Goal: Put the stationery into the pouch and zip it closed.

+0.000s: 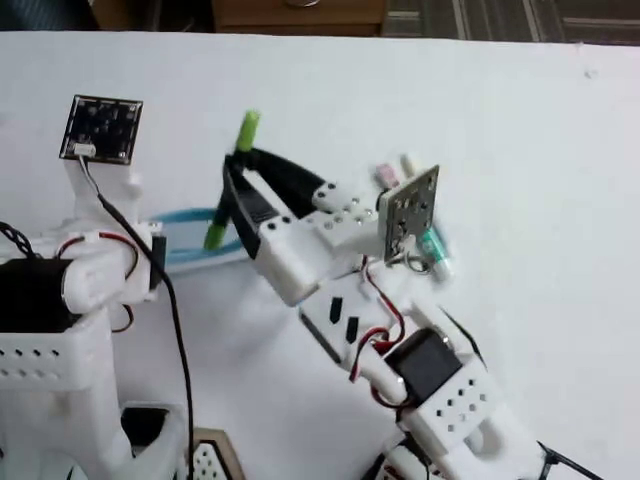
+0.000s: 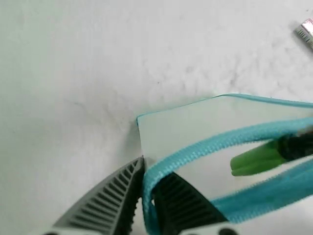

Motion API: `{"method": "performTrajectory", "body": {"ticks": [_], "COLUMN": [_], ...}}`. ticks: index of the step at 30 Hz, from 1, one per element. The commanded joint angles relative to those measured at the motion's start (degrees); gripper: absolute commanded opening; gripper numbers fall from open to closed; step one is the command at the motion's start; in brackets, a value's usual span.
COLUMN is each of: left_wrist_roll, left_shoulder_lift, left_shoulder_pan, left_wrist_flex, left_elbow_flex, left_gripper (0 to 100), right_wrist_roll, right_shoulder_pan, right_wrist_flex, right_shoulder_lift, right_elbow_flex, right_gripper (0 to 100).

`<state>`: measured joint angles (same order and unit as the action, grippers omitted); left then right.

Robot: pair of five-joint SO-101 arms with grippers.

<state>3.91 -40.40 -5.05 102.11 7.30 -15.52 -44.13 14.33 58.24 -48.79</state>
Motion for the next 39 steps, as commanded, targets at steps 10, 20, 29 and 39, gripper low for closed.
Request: {"method": "performTrajectory", "body": {"ticks": [10,20,29,39], "left_wrist_roll": [-0.09,-0.09,-0.09,-0.09], "left_shoulder_lift": [0.22,0.22,0.22,0.22], "left_shoulder_pan": [-0.04,-0.04,-0.04,-0.04], "left_wrist_flex": [-0.26,-0.26,-0.26,-0.26], "left_elbow_flex": [-1.85,-1.85,-1.85,-1.85], "left_gripper": [2,2,2,2], "right_wrist_roll": [5.36,5.27,5.63,30.07], "right_shoulder_pan": [-1.10,-1.19,18.86,32.92], "right_wrist_flex": [3.56,18.07,21.05,44.97], "right_shoulder_lift": [2.86,2.77,-3.56,-44.35], "right_elbow_flex": [-2.20,13.54,15.03,33.49], "right_gripper": [19.0,29.7,29.7,16.7]}}
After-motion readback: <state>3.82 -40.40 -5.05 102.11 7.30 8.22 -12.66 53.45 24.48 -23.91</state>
